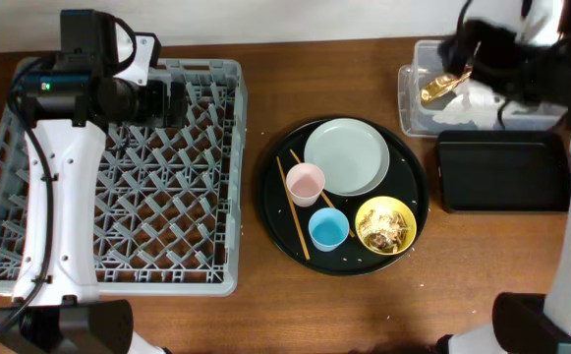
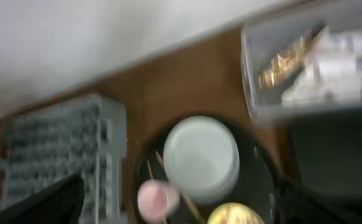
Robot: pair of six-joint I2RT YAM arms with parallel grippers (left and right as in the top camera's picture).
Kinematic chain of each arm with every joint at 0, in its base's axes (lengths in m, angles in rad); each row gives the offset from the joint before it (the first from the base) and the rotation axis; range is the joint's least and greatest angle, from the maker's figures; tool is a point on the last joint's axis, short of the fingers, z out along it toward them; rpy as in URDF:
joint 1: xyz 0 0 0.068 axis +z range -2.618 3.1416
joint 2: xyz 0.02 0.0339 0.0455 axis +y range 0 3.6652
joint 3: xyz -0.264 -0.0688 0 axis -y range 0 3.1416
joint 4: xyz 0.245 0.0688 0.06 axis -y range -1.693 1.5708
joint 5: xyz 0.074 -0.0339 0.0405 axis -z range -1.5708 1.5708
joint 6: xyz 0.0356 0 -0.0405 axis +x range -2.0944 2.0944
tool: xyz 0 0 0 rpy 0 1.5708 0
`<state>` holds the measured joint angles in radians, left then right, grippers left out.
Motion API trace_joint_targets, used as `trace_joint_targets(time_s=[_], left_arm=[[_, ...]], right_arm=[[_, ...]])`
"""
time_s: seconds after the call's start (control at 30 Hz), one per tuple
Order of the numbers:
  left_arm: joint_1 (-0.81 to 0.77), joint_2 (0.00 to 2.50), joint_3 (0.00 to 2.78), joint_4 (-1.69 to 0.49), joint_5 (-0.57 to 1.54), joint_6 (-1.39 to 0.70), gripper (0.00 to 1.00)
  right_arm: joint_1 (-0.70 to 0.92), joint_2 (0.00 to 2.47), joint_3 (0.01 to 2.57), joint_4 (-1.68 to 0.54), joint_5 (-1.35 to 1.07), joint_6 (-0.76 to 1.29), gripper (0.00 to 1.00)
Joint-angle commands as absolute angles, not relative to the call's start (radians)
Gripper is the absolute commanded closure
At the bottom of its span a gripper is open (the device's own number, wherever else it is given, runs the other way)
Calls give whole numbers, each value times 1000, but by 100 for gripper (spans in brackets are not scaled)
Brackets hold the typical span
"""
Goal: Sort waste into correct bins and load items into the dishwasher rack
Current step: 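Grasp the yellow bowl with the right gripper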
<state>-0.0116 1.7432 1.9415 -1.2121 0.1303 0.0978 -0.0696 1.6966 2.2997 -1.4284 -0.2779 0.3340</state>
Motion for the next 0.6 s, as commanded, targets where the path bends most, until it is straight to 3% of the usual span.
trace_joint_targets(time_s=[0.0,0.13,0.27,0.3,0.4,0.57], left_arm=[[-8,1743,1958,-1214,130,107,0],[-8,1743,1958,-1214,130,107,0],[-8,1743,1958,-1214,130,107,0],[-8,1743,1958,-1214,130,107,1],[-8,1743,1958,-1214,130,107,0],[-8,1743,1958,-1214,130,107,0]], right_arm=[[6,1701,2286,-1660,-262,322,2],[220,1708,1953,-1625,-65,513,2],[249,1708,1557,-1372,-74,612,1],[250,1708,1507,-1333,-74,611,5],[251,1708,1354,-1211,-74,646,37],[355,1708,1222,-964,-25,645,40]])
